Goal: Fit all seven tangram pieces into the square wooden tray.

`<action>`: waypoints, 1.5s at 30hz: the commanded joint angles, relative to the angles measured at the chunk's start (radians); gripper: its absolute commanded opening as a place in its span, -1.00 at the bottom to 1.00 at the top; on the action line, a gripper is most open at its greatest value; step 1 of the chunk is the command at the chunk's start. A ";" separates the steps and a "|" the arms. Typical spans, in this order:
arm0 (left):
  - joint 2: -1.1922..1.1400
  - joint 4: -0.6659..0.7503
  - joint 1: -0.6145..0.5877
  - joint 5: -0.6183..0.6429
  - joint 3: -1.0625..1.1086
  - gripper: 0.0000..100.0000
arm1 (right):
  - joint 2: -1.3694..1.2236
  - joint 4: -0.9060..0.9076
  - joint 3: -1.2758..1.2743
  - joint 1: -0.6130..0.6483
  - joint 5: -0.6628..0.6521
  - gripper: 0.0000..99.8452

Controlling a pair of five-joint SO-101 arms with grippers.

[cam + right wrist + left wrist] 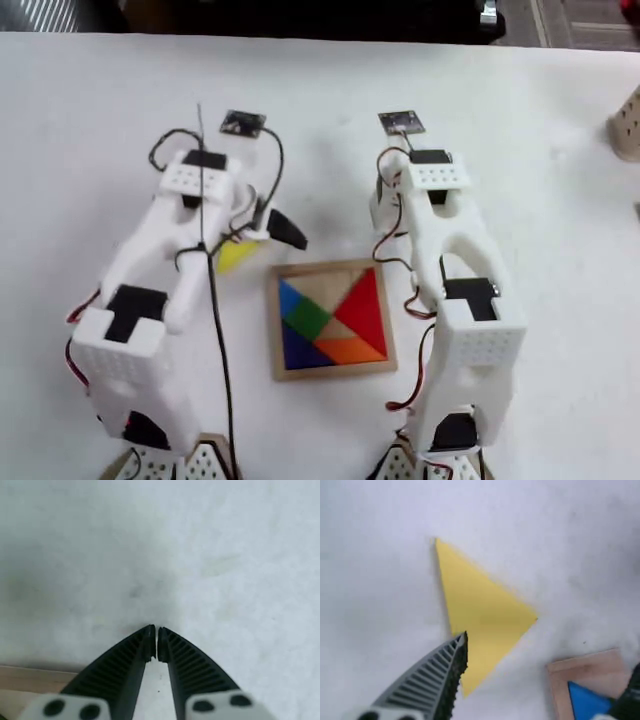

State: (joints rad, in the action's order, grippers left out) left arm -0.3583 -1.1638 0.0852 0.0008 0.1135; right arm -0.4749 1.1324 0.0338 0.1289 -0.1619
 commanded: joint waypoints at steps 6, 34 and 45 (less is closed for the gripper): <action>0.062 0.095 0.008 0.008 0.066 -0.07 | 0.016 0.010 0.058 0.005 -0.012 -0.97; -0.044 0.058 -0.022 0.005 0.015 -0.27 | 0.016 0.030 0.061 -0.002 -0.006 -0.97; -0.045 0.044 -0.047 0.005 0.015 -0.27 | 0.016 0.038 0.063 -0.002 -0.006 -0.97</action>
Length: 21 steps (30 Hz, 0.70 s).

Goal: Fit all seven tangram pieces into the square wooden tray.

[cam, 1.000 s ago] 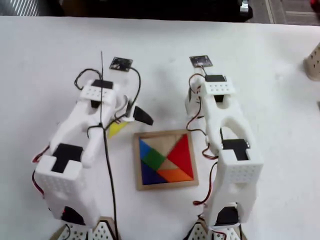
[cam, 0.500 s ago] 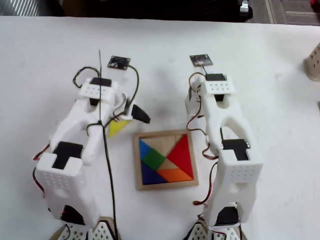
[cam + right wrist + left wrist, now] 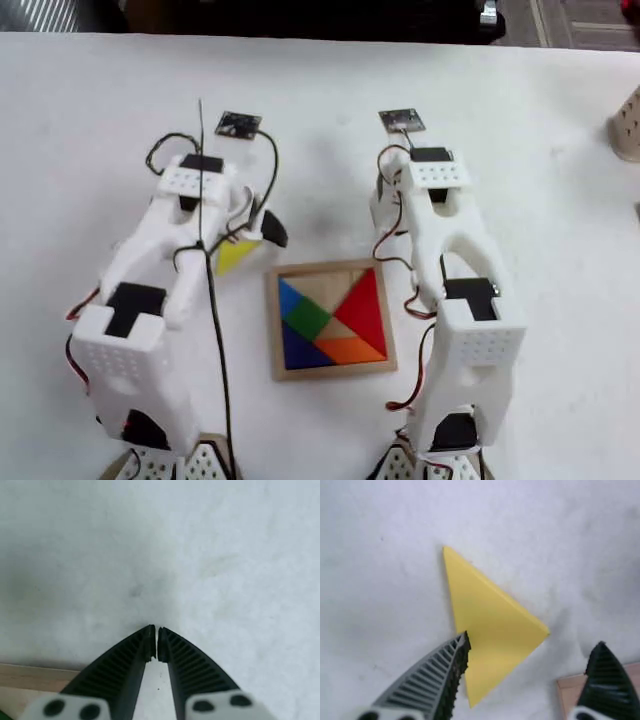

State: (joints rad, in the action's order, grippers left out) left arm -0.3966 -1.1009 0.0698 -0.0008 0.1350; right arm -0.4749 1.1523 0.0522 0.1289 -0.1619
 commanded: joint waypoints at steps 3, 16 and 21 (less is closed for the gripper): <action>-0.007 -0.028 -0.031 0.005 -0.005 -0.22 | 0.016 0.024 0.044 -0.002 -0.006 -0.97; 0.004 -0.032 -0.038 -0.023 -0.035 -0.20 | 0.016 0.024 0.044 -0.002 -0.006 -0.97; 0.004 -0.069 -0.031 -0.025 -0.098 -0.20 | 0.016 0.024 0.044 -0.002 -0.006 -0.97</action>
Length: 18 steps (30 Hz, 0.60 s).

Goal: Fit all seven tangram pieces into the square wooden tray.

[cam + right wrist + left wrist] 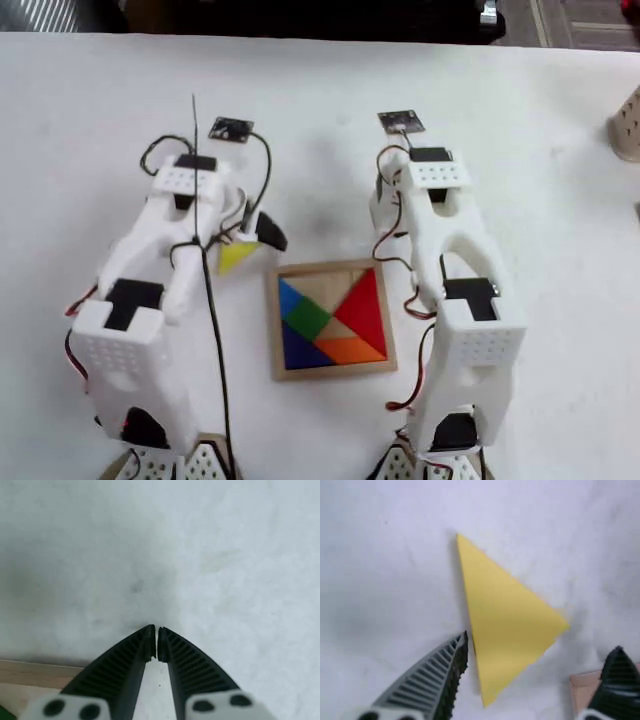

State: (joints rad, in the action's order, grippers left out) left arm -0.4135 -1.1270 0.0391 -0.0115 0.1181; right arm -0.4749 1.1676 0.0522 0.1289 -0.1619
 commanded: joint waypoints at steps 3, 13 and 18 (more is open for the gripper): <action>0.021 -0.057 0.024 -0.014 -0.107 -0.20 | 0.016 0.007 0.044 0.002 -0.008 -0.97; 0.007 -0.048 0.053 -0.014 -0.104 -0.20 | 0.016 0.005 0.046 0.005 -0.012 -0.97; -0.074 -0.031 0.041 -0.012 -0.112 -0.20 | 0.016 0.008 0.046 0.005 -0.011 -0.97</action>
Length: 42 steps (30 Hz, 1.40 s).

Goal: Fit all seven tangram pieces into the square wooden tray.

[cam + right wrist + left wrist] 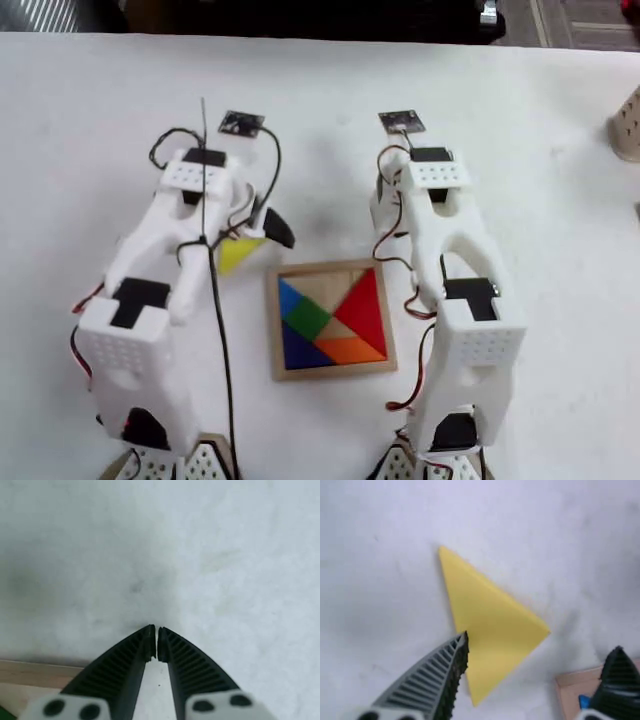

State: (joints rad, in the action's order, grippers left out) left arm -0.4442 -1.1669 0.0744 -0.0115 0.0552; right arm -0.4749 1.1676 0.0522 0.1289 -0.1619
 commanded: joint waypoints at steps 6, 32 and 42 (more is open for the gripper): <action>-0.099 -0.046 0.002 -0.003 -0.110 -0.20 | 0.016 0.010 0.046 -0.001 -0.006 -0.97; -0.073 -0.103 -0.076 -0.012 -0.126 -0.20 | 0.025 0.022 0.046 0.005 -0.006 -0.97; 0.226 0.117 -0.114 -0.012 0.176 -0.20 | 0.038 0.019 0.038 0.010 -0.006 -0.97</action>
State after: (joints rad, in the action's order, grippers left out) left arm -0.3890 -1.1577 -0.0008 -0.0115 0.1427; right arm -0.4749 1.1784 0.0522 0.1289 -0.1619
